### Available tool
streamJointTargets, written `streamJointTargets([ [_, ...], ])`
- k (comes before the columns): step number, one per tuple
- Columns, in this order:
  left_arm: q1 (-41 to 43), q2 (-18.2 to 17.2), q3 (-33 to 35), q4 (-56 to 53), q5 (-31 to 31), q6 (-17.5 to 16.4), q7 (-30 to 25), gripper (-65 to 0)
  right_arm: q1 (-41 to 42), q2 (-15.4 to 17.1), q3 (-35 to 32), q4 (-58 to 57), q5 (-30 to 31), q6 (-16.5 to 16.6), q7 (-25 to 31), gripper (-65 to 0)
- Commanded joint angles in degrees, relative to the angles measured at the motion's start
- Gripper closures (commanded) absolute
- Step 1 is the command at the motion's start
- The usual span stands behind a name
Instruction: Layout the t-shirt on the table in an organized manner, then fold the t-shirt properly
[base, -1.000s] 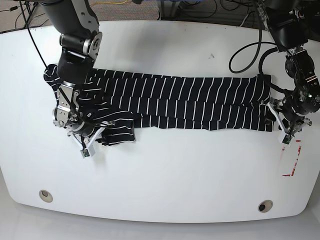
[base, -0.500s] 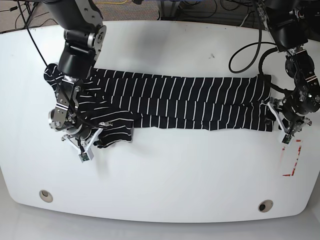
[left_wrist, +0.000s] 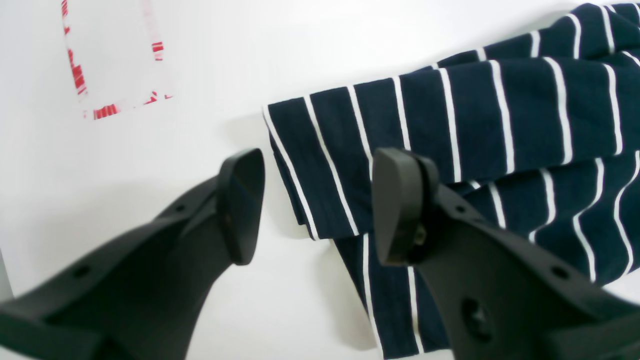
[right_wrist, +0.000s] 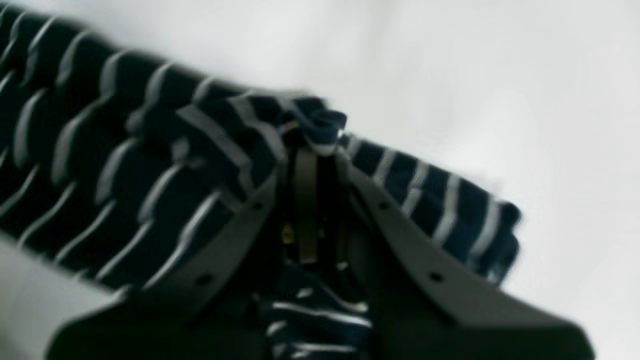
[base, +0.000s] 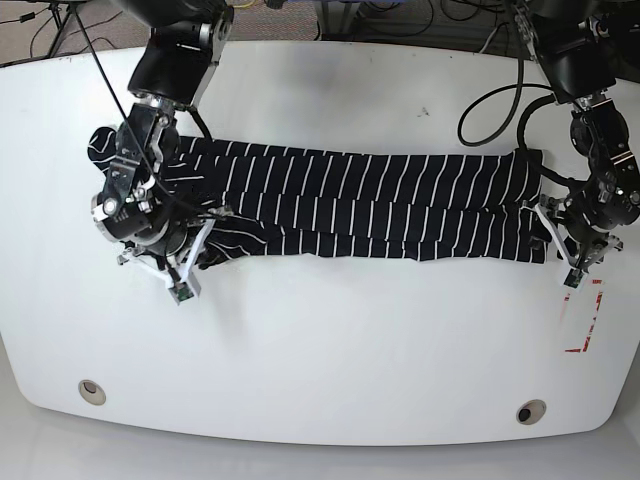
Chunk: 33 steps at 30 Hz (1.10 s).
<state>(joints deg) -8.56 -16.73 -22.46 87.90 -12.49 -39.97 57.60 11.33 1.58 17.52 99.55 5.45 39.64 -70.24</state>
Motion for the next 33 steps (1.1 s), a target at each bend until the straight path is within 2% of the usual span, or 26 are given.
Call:
streamJointTargets([
  [1, -1.07, -0.98, -0.09, 0.85, -0.56, -0.03, -0.94, -31.2, -1.79, 0.04, -2.44, 5.55, 5.14, 0.36, -1.10, 0.0],
  [8, -1.07, -0.89, 0.00, 0.85, -0.56, -0.03, -0.94, -31.2, -8.04, 3.47, -8.16, 10.74, 14.11, 0.36, -3.92, 0.0],
  [15, -1.16, -0.81, 0.00, -1.17, -0.56, -0.03, -0.94, -31.2, -11.38, 6.90, -10.09, 11.00, 22.28, 0.36, -4.27, -1.7],
  [17, -1.16, -0.89, 0.00, -1.88, -0.56, -0.03, -1.03, -31.2, -12.08, 7.78, -10.44, 11.00, 23.51, 0.36, -4.27, -5.9],
  [24, -1.16, -0.89, 0.00, -2.58, -0.56, -0.03, -1.03, -31.2, -14.01, 11.65, -10.00, 11.18, 27.38, 0.36, -4.27, -39.2],
  [25, -1.16, -0.89, 0.00, -2.58, -0.56, -0.03, -1.03, -31.2, -14.19, 12.35, -10.00, 11.18, 28.00, 0.36, -4.27, -41.4],
  [28, -1.16, -0.89, 0.00, -2.58, -0.56, -0.03, -1.03, -31.2, -14.10, 14.46, -9.30, 11.18, 30.55, 0.36, -4.00, -42.8],
  [33, -1.16, -0.89, 0.00, -2.58, -0.56, -0.03, -1.03, -31.2, -14.01, 14.90, -3.23, 10.74, 31.51, 0.36, -3.92, -37.7],
])
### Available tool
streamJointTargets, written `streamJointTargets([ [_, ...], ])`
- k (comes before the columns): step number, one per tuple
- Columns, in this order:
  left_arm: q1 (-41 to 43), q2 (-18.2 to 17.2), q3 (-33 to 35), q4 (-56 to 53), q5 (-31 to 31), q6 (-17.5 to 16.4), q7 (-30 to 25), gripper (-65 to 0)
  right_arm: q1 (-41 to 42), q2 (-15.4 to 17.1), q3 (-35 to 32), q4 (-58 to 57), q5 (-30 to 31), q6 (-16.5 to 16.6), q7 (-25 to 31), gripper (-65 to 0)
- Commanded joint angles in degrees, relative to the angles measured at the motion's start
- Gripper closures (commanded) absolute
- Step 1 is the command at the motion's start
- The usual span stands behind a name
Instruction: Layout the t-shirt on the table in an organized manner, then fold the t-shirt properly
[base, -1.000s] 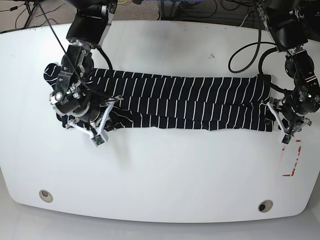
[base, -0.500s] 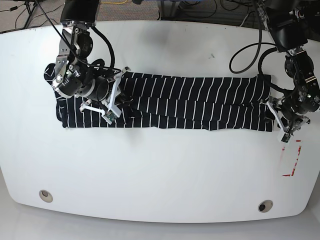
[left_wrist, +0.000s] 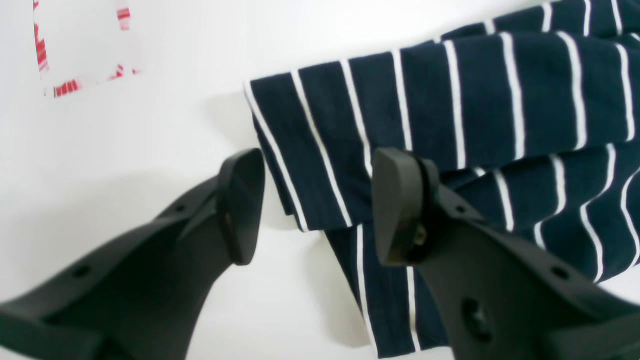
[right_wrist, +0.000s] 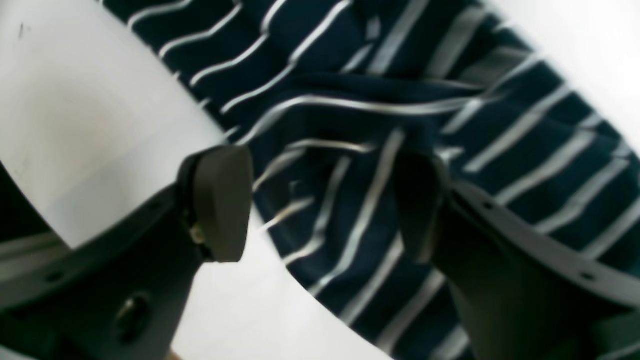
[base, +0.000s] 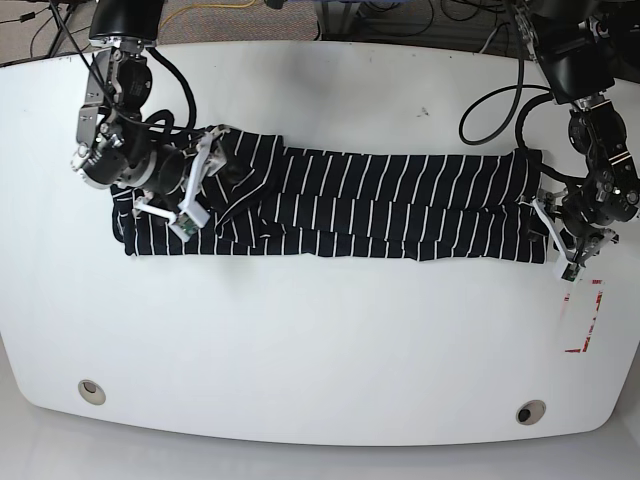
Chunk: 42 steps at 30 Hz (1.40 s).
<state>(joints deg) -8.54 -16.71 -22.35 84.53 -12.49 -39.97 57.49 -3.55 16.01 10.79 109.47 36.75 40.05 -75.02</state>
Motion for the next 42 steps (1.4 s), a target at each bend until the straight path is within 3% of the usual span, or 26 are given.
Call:
streamJointTargets([
  [1, -1.18, -0.92, -0.11, 0.79, -0.56, -0.03, -0.92, -31.2, 0.96, 0.03, 5.43, 0.64, -0.49, -0.05, 0.87, -36.1],
  [6, -1.27, -0.92, -0.11, 0.79, -0.56, -0.03, -0.92, -31.2, 3.07, -3.83, 10.53, -3.05, -5.68, -0.05, 0.87, -32.3],
  [12, -1.27, -0.92, -0.02, 0.79, -0.56, -0.03, -0.92, -31.2, 6.15, -7.88, 10.97, -9.65, -12.27, -0.05, 0.87, -32.2],
  [26, -1.27, -0.92, -0.02, 0.79, -0.56, -0.03, -0.92, -31.2, 9.31, -16.93, 9.39, -11.93, -12.44, -0.05, 0.52, -32.2],
  [35, -1.18, -1.00, -0.11, 0.79, -0.56, -0.03, -0.92, -31.2, 9.84, -21.24, 1.21, -11.49, -12.18, -0.05, 0.61, -32.0],
  [42, -1.18, -1.00, -0.11, 0.79, -0.56, -0.03, -0.92, -31.2, 12.12, -22.47, -0.19, -10.96, -12.09, -0.05, 0.87, -32.0],
])
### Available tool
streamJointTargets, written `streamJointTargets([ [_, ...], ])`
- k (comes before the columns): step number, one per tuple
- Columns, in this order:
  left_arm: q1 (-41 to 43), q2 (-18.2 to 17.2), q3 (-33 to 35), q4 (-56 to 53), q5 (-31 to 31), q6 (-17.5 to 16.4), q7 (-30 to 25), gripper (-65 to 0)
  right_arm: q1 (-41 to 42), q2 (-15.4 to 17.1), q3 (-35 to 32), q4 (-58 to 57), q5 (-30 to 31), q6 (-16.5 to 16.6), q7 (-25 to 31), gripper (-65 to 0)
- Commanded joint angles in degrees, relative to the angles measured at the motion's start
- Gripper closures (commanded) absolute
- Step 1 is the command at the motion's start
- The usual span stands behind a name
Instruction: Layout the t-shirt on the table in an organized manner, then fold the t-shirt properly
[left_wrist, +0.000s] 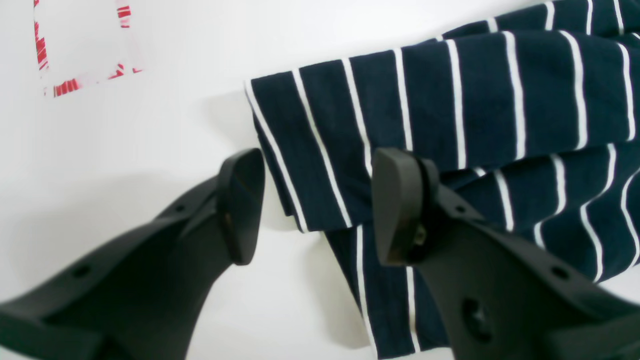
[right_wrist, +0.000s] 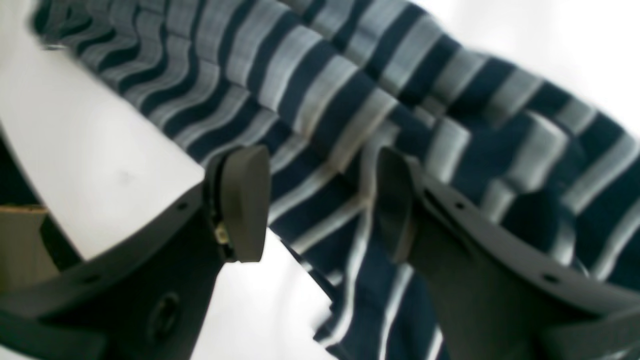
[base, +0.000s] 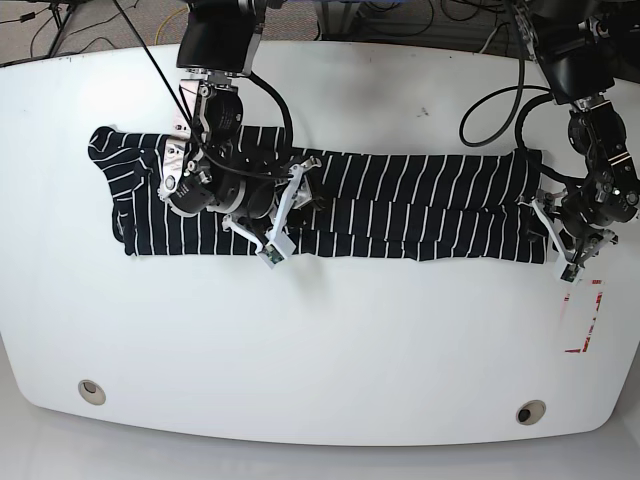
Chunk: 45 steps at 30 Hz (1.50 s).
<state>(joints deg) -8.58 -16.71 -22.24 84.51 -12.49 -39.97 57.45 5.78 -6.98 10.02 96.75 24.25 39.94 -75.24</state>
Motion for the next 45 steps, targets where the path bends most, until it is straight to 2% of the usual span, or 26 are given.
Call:
streamJointTargets([
  [1, -1.14, -1.00, -0.22, 0.81, -0.56, -0.03, -0.88, -31.2, 3.05, 0.52, 0.75, 1.84, 0.41, 0.06, 1.09, -32.0],
  [6, -1.14, -1.00, -0.22, 0.98, -0.65, -0.03, -0.88, -31.2, 5.25, 1.49, 3.03, 3.78, 0.06, 0.06, 1.09, -32.0],
  [15, 1.41, -0.65, -0.49, 5.38, -1.09, -0.03, -0.70, -31.2, 3.23, 9.58, 3.47, 9.93, -0.03, 0.06, 0.91, -32.0],
  [19, 3.44, 1.11, -0.49, 9.34, -1.09, -0.03, -0.70, -31.2, 0.94, 13.27, 3.74, 12.13, -0.38, 0.06, 1.18, -31.9],
  [22, 4.93, 1.54, -0.49, 11.01, -1.00, -0.03, -0.70, -31.2, -0.81, 14.94, 5.41, 12.74, -2.05, 0.06, 1.26, -31.5],
  [24, 6.25, 1.63, -0.22, 11.27, -0.92, -0.03, -0.79, -31.2, -2.22, 15.73, 6.90, 12.66, -3.72, 0.06, 2.32, -28.7],
  [32, 7.92, 3.48, -0.40, 8.19, -0.56, -0.03, -2.99, -31.2, -6.44, 18.46, 7.69, 7.56, -11.46, 0.06, 10.76, -10.5],
  [40, 8.53, 3.30, -0.13, 0.28, -0.56, -0.03, -5.54, -31.2, -6.00, 18.63, 7.60, -9.23, -15.85, 0.06, 23.86, -10.1],
  [45, 8.36, 3.04, -0.05, -2.09, -0.56, -0.03, -5.63, -31.2, -3.45, 20.83, 7.52, -17.41, -15.94, 0.06, 29.48, -10.1],
])
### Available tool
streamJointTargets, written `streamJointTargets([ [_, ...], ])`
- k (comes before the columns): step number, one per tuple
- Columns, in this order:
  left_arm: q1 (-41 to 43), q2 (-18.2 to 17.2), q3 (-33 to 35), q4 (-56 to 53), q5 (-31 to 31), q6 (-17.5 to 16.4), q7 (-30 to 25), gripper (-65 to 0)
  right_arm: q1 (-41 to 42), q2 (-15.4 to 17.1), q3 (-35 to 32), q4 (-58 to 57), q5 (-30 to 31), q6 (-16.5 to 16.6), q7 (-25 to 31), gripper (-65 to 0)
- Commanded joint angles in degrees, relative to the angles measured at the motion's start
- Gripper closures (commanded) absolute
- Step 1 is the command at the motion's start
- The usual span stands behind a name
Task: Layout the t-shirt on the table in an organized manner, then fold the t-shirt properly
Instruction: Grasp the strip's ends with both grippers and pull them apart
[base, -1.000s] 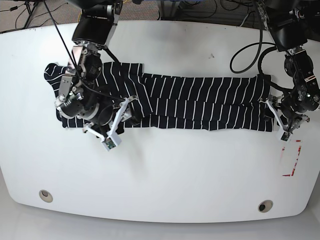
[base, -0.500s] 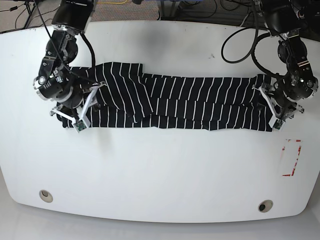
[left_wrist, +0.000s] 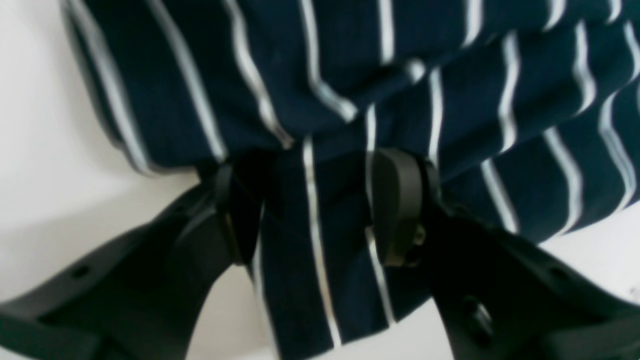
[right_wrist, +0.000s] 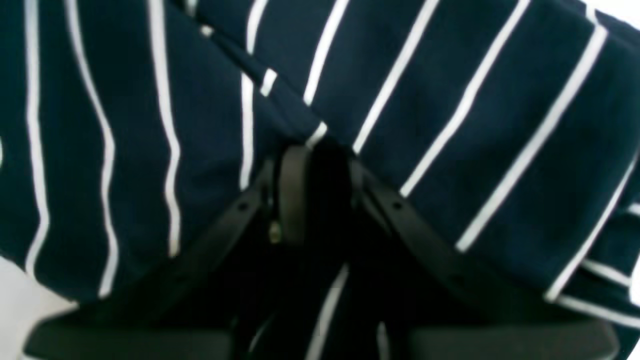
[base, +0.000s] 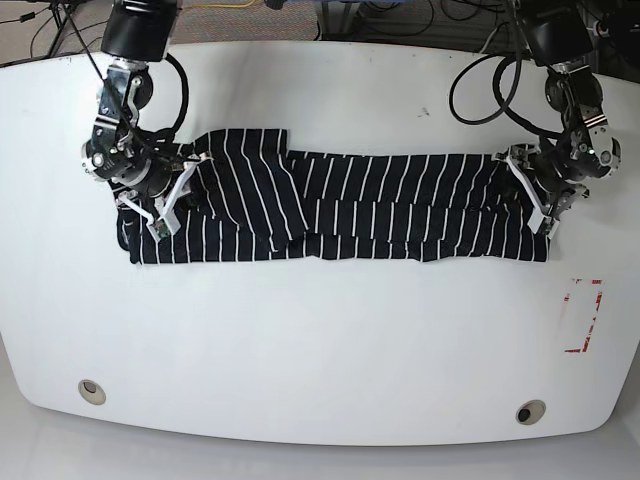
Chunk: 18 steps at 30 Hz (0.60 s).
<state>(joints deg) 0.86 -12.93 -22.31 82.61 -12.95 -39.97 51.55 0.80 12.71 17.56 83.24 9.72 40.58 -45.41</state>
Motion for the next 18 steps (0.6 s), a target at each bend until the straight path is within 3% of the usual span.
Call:
streamJointTargets([
  [1, -1.35, -1.01, 0.02, -0.54, -0.10, -0.03, 0.27, -31.2, 2.24, 1.31, -0.02, -5.13, -1.41, -0.58, -0.17, -10.1],
  [7, -2.49, -1.36, 0.02, -0.98, -0.54, -0.03, 0.27, -31.2, 3.82, 2.37, -0.02, -6.10, -1.41, -0.58, -0.35, -10.1],
  [12, -2.84, -1.36, -1.30, 5.35, -1.25, -0.03, 1.94, -31.7, 3.64, 2.46, -0.02, -3.99, -1.41, -0.58, -0.53, -10.0],
  [18, -4.60, -1.36, -7.89, 10.62, -9.78, -0.03, 8.27, -32.9, 3.38, 2.46, -0.02, -2.58, -1.50, -0.58, -0.53, -9.8],
])
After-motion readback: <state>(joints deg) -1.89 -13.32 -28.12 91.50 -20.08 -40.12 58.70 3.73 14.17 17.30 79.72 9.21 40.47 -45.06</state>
